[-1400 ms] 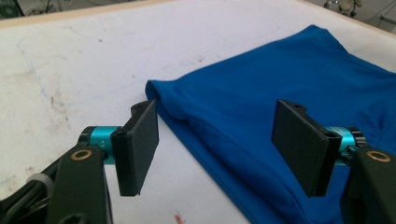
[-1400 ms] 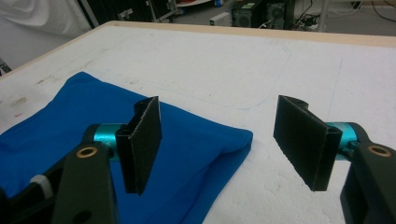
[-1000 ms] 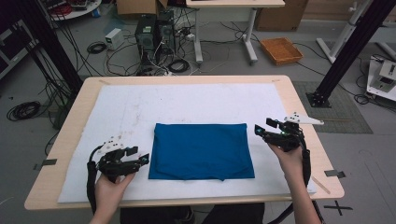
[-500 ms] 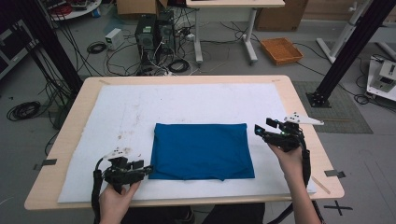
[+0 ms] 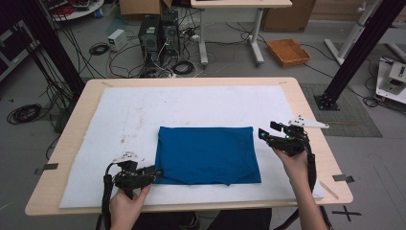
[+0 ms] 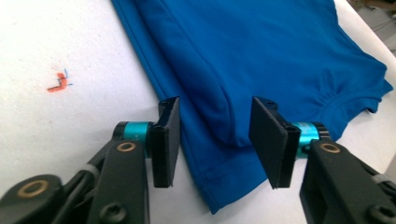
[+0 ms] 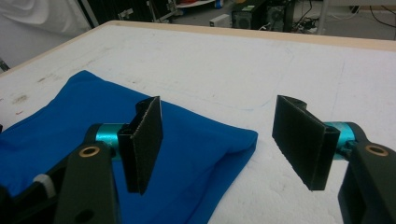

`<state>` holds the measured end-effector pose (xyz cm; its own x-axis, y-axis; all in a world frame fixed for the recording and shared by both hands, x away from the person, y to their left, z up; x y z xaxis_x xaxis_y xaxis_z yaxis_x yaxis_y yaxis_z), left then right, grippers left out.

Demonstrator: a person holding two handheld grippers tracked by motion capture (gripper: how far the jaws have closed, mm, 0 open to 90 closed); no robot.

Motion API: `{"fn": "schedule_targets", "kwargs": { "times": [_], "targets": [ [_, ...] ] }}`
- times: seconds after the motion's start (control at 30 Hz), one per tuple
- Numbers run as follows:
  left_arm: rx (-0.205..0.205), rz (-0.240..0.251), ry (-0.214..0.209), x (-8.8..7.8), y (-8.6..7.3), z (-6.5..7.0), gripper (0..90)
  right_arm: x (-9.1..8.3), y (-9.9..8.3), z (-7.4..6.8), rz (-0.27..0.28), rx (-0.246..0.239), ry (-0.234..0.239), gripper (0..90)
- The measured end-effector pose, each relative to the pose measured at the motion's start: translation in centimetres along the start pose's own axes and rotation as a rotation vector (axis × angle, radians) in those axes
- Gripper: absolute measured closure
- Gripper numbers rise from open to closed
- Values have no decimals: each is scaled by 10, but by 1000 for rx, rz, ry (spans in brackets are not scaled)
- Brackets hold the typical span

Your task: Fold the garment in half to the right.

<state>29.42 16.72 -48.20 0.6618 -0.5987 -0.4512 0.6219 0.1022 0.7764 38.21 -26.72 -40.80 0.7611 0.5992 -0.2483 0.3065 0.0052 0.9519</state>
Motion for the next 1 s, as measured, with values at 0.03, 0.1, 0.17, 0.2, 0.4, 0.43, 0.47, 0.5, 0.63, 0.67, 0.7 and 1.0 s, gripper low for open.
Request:
{"fn": "schedule_targets", "kwargs": {
  "times": [0.03, 0.1, 0.17, 0.2, 0.4, 0.43, 0.47, 0.5, 0.63, 0.67, 0.7, 1.0],
  "targets": [
    [0, 2, 6, 1, 0, 0, 558, 1, 0, -1, -1, 1, 3, 333],
    [6, -1, 18, 2, 0, 1, 597, 2, 0, -4, -1, -2, 12, 334],
    [18, -3, 32, 4, 1, 1, 645, 5, 1, -9, 0, -8, 24, 335],
    [16, -2, 37, 5, 1, 2, 653, 7, 1, -12, 0, -10, 31, 336],
    [51, -3, 59, 8, 1, 6, 684, 27, 3, -38, -22, -22, 85, 345],
    [61, -1, 64, 8, 1, 6, 699, 31, 3, -41, -24, -24, 90, 353],
    [64, 0, 68, 9, 1, 6, 713, 37, 4, -47, -26, -18, 101, 366],
    [67, -1, 71, 9, 1, 6, 725, 43, 4, -52, -29, -21, 111, 377],
    [79, -1, 78, 9, 0, 7, 776, 72, 4, -75, -68, -40, 143, 424],
    [85, -3, 80, 10, 0, 7, 789, 81, 5, -81, -80, -49, 151, 431],
    [90, -7, 80, 10, 0, 7, 794, 89, 5, -88, -91, -49, 163, 442],
    [82, -6, 70, 9, 0, 5, 804, 163, 10, -141, -165, -36, 229, 530]
  ]
}}
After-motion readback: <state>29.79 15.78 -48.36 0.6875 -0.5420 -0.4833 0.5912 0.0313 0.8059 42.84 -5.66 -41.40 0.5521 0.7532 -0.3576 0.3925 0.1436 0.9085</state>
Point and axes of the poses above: each handheld gripper's, and its own axes: x roughly forward along the jaws, y roughly out of its top, z roughly to its right, the point moved 5 cm from there along x, roughly forward along the jaws, and after that the axes turned 9 degrees about z, right-handed, at the moved point
